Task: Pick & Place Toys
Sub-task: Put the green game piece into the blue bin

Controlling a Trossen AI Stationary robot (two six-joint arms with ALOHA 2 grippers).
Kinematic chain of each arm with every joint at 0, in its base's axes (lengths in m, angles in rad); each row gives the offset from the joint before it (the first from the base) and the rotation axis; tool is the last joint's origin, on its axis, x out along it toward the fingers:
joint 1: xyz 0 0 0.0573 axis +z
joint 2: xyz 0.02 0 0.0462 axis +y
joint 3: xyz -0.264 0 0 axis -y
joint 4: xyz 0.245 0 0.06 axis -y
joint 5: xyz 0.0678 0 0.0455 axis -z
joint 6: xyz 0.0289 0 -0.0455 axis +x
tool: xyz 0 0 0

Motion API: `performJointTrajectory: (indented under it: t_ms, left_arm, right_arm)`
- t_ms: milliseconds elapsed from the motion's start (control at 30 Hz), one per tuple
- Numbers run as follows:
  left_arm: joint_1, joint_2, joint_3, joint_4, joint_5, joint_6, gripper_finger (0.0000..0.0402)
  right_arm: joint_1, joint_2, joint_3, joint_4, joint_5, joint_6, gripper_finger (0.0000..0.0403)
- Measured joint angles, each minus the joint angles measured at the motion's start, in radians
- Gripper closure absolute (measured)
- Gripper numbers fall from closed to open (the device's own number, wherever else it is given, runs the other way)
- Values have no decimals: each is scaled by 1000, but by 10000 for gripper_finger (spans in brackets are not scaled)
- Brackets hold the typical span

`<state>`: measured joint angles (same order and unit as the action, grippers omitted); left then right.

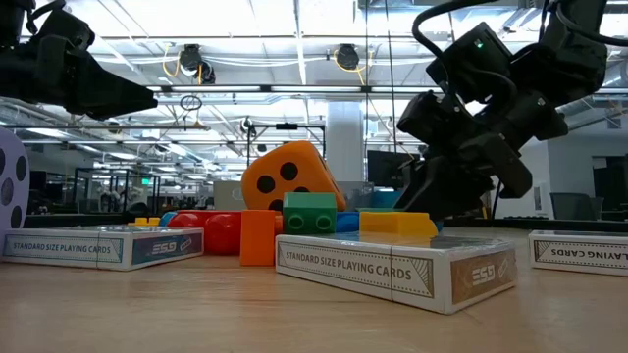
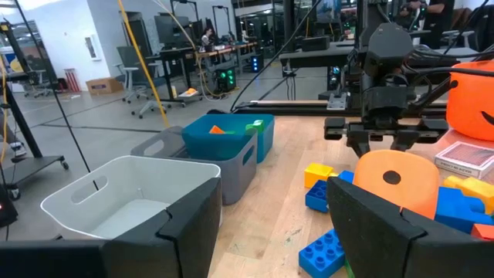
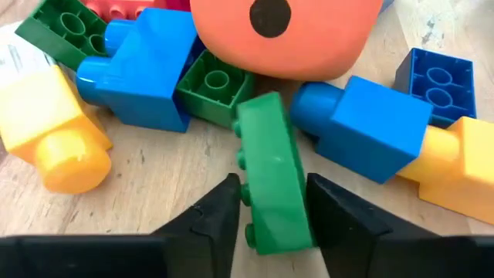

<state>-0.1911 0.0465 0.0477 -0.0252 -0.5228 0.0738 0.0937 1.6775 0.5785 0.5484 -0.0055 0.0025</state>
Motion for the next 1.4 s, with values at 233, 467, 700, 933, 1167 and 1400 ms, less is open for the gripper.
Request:
performJointTrajectory:
  t_ms: [233, 467, 700, 933, 1167, 1400]
  left_arm:
    - [0, 0, 0, 0, 0, 0, 160]
    - [0, 0, 0, 0, 0, 0, 160]
    - [0, 0, 0, 0, 0, 0, 160]
    - [0, 0, 0, 0, 0, 0, 160]
    - [0, 0, 0, 0, 0, 0, 160]
    - [0, 0, 0, 0, 0, 0, 160]
  right_arm:
    - [0, -1, 0, -1, 1, 0, 317]
    - [0, -105, 0, -70, 1, 3, 297]
    - [-21, -324, 0, -97, 8, 4, 317]
    - [-128, -467, 0, -92, 269, -37, 308]
    - [-349, -389, 0, -31, 389, 97, 315]
    - [-516, -264, 0, -30, 421, 202, 304]
